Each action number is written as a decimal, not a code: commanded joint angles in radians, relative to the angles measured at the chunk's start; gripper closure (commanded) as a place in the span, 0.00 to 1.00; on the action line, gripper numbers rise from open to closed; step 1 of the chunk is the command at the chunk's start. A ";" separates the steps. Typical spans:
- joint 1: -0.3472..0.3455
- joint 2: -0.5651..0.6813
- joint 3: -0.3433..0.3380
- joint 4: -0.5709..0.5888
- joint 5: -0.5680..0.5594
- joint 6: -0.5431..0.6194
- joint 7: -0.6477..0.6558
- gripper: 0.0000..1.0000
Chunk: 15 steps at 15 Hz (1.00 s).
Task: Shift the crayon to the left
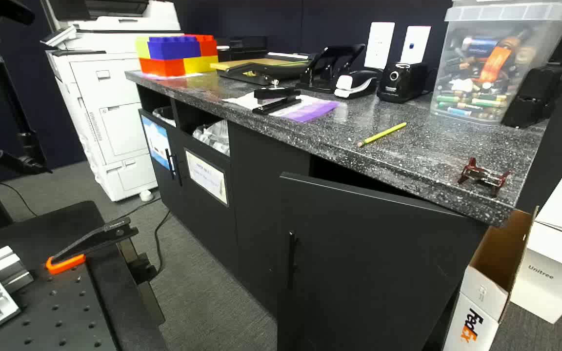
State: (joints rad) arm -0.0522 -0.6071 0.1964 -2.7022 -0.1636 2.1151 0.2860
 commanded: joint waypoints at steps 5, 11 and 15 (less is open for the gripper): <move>0.015 0.002 -0.014 0.002 -0.009 -0.004 0.008 0.00; 0.020 0.121 0.008 0.166 -0.027 -0.091 -0.009 0.00; 0.030 0.313 0.016 0.410 -0.055 -0.115 -0.034 0.00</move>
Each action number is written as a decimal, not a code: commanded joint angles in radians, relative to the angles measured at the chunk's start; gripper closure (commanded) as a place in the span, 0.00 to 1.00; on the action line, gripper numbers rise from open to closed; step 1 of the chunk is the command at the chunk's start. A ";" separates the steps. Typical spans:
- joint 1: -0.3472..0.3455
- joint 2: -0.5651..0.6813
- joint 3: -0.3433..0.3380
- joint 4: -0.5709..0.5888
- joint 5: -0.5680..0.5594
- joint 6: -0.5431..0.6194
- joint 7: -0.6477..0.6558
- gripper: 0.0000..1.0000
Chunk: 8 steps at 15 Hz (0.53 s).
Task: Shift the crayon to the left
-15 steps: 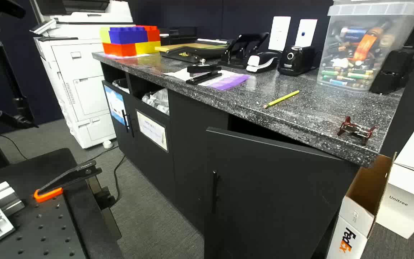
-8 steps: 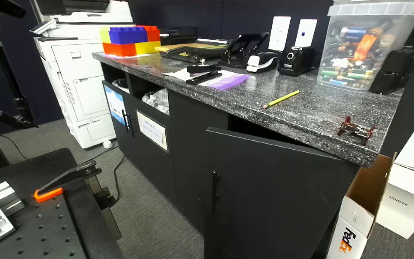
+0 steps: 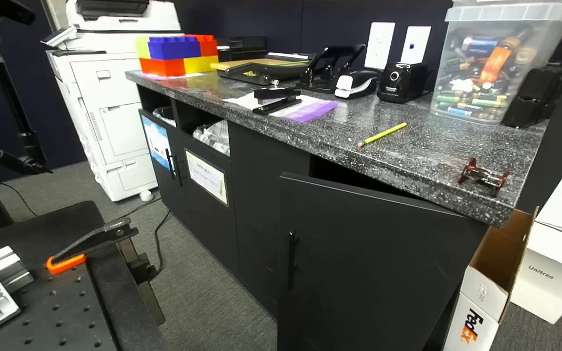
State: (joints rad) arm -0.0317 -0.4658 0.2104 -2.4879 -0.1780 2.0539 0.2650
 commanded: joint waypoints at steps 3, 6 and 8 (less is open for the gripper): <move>0.021 0.330 -0.011 0.375 -0.073 -0.070 -0.034 0.00; 0.032 0.491 -0.036 0.550 -0.093 -0.092 -0.056 0.00; 0.039 0.598 -0.062 0.665 -0.095 -0.095 -0.079 0.00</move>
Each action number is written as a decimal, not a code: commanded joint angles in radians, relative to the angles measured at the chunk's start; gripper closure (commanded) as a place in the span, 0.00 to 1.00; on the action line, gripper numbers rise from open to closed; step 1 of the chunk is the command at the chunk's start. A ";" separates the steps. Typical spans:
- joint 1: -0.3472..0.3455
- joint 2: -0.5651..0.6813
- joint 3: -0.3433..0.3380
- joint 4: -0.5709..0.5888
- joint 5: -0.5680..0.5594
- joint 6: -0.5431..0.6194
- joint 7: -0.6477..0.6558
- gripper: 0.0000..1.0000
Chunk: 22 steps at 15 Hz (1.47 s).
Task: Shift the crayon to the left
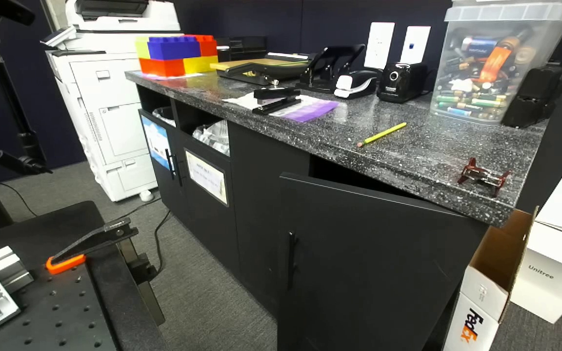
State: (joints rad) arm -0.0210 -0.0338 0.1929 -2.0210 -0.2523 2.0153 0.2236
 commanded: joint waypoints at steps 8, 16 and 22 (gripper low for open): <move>0.042 0.552 -0.140 0.633 0.041 -0.169 -0.151 0.00; 0.022 0.887 -0.160 1.029 0.155 -0.318 -0.214 0.00; 0.010 1.104 -0.164 1.303 0.250 -0.399 -0.158 0.00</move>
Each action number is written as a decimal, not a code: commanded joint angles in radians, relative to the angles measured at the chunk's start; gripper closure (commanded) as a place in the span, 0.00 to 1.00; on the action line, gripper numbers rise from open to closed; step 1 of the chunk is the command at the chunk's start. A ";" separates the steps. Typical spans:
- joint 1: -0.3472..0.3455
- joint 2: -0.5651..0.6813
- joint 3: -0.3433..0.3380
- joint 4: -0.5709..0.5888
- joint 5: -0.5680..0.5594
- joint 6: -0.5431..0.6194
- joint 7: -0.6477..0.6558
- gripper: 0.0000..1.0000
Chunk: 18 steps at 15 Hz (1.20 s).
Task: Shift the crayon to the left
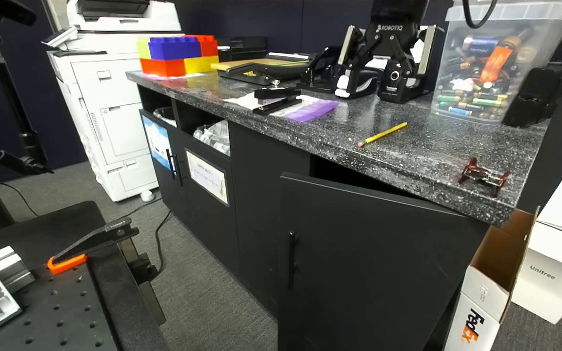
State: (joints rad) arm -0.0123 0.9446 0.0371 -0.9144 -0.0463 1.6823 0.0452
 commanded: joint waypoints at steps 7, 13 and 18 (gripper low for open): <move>0.006 0.297 -0.011 0.419 0.049 -0.075 0.071 0.00; -0.005 0.321 0.009 0.433 0.035 -0.063 0.101 0.00; -0.004 0.336 0.006 0.433 0.031 -0.062 0.122 0.36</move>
State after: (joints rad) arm -0.0134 1.2455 0.0384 -0.5438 -0.0276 1.6594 0.1460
